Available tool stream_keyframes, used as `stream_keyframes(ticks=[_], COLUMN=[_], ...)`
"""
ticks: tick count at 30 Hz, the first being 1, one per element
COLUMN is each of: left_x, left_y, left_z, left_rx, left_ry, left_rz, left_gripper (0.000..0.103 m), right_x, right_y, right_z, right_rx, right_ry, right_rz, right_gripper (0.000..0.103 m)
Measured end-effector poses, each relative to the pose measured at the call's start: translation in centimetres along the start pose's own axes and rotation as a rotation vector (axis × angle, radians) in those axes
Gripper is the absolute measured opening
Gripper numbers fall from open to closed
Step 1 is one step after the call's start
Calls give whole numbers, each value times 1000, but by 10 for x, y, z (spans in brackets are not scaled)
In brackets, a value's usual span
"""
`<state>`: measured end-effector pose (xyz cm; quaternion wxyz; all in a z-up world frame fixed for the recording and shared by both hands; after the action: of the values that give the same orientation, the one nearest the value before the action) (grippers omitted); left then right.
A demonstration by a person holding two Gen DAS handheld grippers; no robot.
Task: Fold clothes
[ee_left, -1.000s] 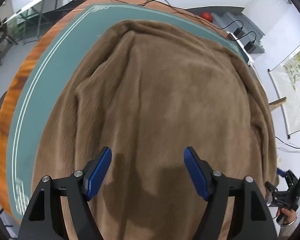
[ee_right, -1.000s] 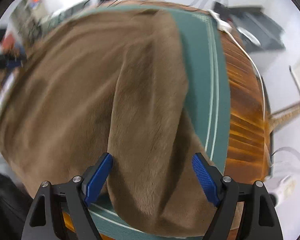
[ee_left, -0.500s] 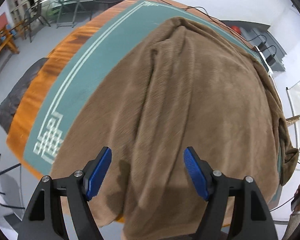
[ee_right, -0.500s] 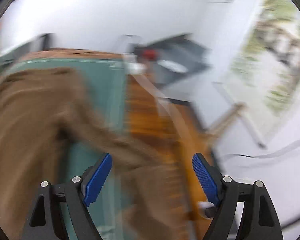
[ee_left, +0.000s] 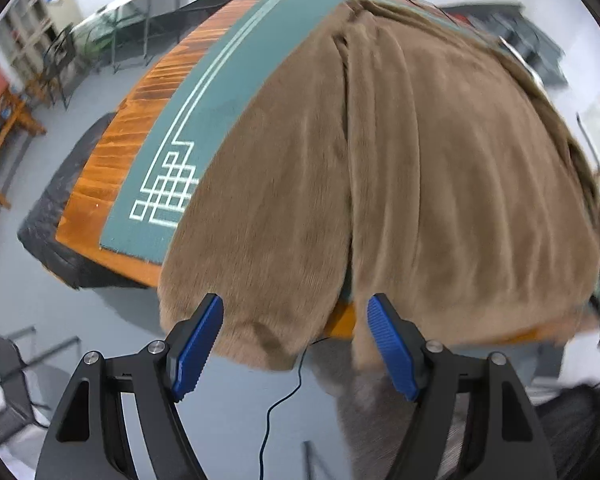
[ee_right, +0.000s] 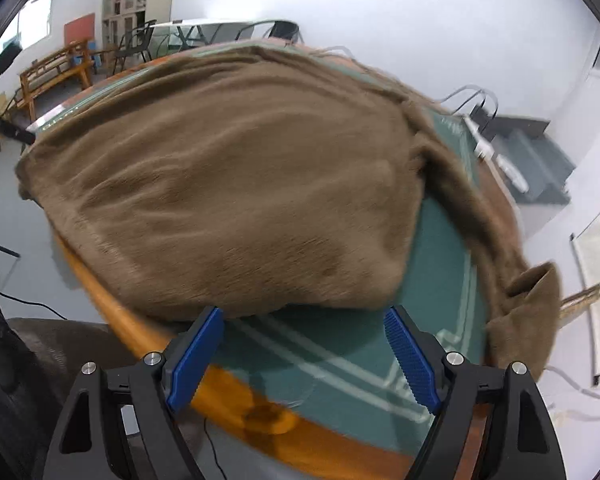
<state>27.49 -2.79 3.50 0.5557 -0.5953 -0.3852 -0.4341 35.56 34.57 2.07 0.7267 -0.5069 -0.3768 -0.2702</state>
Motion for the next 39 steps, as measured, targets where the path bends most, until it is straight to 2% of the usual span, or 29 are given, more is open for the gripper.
stream_keyframes(ticks=[4,7,9,12,14,19,22,26,30,37,39], left_x=[-11,-16,-20,-18,-11,-20,-23,-15,12,55,58], left_y=[26,34,33,30,32,27,15,-2,-18,-41,-47], left_z=[13,14,9,-1,-3,3,-1,-2,0,7,6], left_rx=[-189,-244,-193,-81,-63,-45,-4,58,40,4,11], left_ry=[-21,0,27,127,206,249,229,232,238,258,255], left_rz=[-12,18,35,54,91,102,149,215,313,420,429], left_gripper=[78,78,78,78,78,78,78,78,78,78,78], right_x=[-6,-10,-5,-3,2,14,20,22,20,3,-11], right_y=[-4,-4,-5,-11,-11,-5,0,0,-7,-37,-49], right_z=[-1,-8,-10,-15,-20,-36,-48,-74,-108,-145,-154], right_rx=[-50,-74,-105,-171,-195,-231,-239,-184,-69,35,85], right_ry=[-23,-16,-21,-36,-42,13,39,120,212,279,365], right_rz=[-5,-11,-19,-36,-39,-45,-39,2,75,183,204], right_gripper=[85,85,85,85,85,85,85,85,85,85,85])
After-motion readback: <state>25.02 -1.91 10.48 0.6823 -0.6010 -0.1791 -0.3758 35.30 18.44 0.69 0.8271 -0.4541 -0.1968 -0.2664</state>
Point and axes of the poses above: each gripper's, at about its wrist camera, not at the fingertips, and x roughly against the way its jaws point, z to its right, y to its underside, the point moved 1 cm from there along -x, roughly the way its jaws point, and after that the axes turned 1 degree about -y, right-handed, at the moved point
